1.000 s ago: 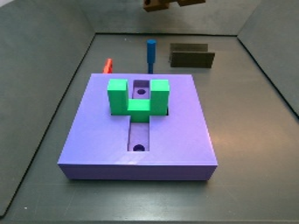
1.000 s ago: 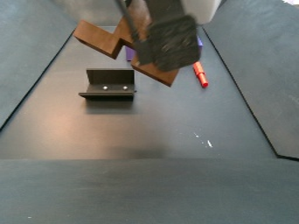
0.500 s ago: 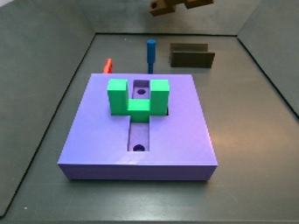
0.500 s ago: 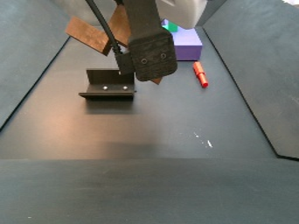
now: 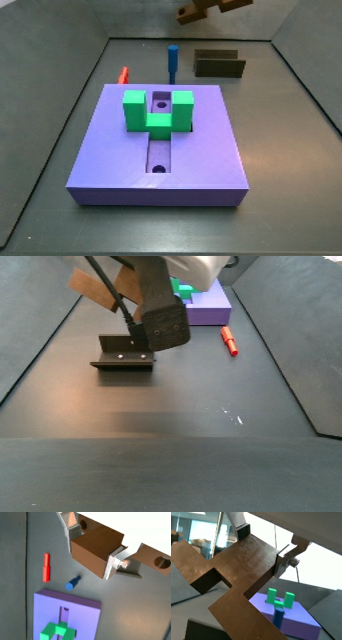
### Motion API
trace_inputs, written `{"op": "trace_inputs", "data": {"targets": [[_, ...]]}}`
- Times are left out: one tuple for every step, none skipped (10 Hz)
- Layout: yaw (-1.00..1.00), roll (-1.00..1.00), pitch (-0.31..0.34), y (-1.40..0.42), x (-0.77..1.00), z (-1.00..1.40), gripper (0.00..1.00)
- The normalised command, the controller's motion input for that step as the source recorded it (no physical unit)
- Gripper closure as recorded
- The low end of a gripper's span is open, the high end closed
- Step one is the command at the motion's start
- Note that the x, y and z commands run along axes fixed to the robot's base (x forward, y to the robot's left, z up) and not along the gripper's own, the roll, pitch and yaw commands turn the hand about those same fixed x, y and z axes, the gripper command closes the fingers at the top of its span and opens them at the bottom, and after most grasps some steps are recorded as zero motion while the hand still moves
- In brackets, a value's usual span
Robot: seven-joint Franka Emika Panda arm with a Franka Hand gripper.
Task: Pick up the brown object. Move up. Place the brown object on the fixture. Regrasp the brown object. Move to above the board. Insert the brown object.
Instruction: Place the brown object on the fixture.
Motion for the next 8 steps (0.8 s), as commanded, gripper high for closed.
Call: {"op": "trace_inputs", "data": {"targets": [[0.00,-0.33,0.000,0.00,0.16,-0.03,1.00],[0.00,-0.14,0.000,0.00,0.02,0.00,1.00],[0.00,-0.13,0.000,0.00,0.01,0.00,1.00],[0.00,-0.18,0.000,0.00,0.05,0.00,1.00],[0.00,-0.19,0.000,0.00,0.03,0.00,1.00],[0.00,-0.17,0.000,0.00,0.01,-0.03,1.00],[0.00,-0.09,0.000,0.00,0.00,-0.05,1.00],[0.00,-0.02,0.000,0.00,0.00,0.00,1.00]]}}
